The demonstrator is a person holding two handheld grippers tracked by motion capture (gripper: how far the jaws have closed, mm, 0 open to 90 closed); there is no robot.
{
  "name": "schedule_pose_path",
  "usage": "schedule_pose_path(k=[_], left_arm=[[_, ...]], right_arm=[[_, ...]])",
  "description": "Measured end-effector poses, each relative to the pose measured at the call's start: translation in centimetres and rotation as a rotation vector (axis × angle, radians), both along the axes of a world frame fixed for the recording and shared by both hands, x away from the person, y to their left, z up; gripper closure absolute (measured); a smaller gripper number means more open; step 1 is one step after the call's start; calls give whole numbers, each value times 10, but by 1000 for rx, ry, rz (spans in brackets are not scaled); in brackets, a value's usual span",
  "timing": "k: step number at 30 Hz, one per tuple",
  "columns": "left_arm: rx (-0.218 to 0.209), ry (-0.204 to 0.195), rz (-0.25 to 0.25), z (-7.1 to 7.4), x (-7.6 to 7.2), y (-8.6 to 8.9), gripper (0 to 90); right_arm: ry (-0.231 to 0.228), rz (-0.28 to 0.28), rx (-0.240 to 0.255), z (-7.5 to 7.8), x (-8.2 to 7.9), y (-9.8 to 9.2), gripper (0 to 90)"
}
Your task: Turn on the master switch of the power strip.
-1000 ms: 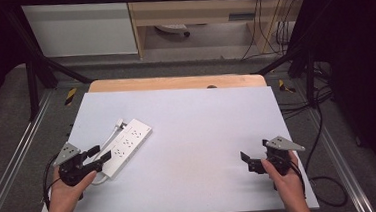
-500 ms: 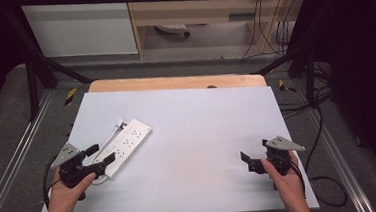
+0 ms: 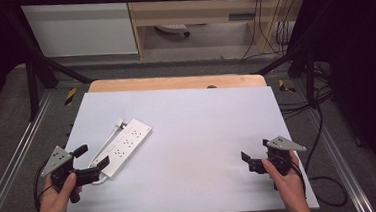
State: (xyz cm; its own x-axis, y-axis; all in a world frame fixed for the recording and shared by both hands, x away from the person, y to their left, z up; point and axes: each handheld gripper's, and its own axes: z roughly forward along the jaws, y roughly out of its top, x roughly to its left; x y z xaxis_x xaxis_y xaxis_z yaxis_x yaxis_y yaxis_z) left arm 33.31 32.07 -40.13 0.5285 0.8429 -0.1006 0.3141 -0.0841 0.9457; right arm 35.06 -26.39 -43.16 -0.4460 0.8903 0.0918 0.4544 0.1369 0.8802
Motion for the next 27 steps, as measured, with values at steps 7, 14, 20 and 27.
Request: schedule_pose_path(k=[7, 14, 20, 27], left_arm=[[4, 6, 38, -4, -2, 17, 68], [-2, 35, 90, -14, 0, 39, 68], [8, 72, 145, -23, 1, 57, 74], [18, 107, 172, -26, 2, 61, 85]], right_arm=[[1, -4, 0, 0, 0, -1, 27], [5, -8, -5, 0, 0, -1, 28], [20, -9, -43, -3, 2, -1, 28], [152, -66, -144, -22, 11, -4, 29]])
